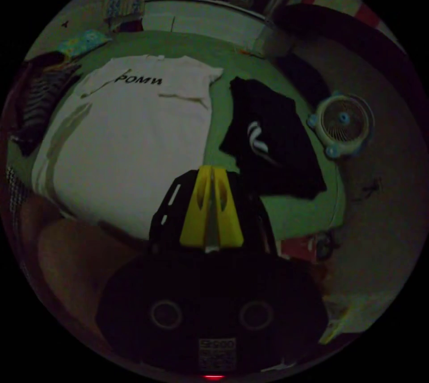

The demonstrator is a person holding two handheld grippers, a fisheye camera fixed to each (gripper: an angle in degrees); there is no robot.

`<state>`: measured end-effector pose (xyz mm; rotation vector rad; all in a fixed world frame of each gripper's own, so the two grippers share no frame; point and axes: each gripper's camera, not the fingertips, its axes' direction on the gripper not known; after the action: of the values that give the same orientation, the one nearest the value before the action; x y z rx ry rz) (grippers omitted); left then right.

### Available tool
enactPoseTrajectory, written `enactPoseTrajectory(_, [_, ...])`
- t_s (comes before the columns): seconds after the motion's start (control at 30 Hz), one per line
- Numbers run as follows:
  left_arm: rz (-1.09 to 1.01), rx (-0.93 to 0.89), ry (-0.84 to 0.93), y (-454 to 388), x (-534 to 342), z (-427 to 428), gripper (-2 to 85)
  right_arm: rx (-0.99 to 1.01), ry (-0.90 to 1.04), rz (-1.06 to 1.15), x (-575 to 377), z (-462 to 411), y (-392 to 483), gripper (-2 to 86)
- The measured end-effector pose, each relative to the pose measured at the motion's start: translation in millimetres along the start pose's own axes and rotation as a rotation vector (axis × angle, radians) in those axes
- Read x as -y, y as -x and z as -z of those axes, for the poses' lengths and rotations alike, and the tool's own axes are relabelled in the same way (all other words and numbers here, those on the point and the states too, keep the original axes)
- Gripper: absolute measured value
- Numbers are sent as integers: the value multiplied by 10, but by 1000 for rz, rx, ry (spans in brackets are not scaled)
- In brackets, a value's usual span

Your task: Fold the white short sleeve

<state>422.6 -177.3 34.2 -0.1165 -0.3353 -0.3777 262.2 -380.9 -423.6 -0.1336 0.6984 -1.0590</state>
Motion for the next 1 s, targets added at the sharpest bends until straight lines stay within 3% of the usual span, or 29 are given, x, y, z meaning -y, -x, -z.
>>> enactPoseTrajectory(0.17, [-64,34,30,212,-766,645,63,122,3,-58,-1000,250,-98,44])
enactPoseTrajectory(0.37, [-27,158,207,712,-2001,1000,91,231,-23,-76,-1848,406,-273,121])
enactPoseTrajectory(0.63, [-6,203,294,1166,-3156,1364,168,258,19,-117,-2691,427,-574,130])
enactPoseTrajectory(1.0, [4,248,325,1446,-3869,1710,165,324,11,-140,-3584,572,-1003,127])
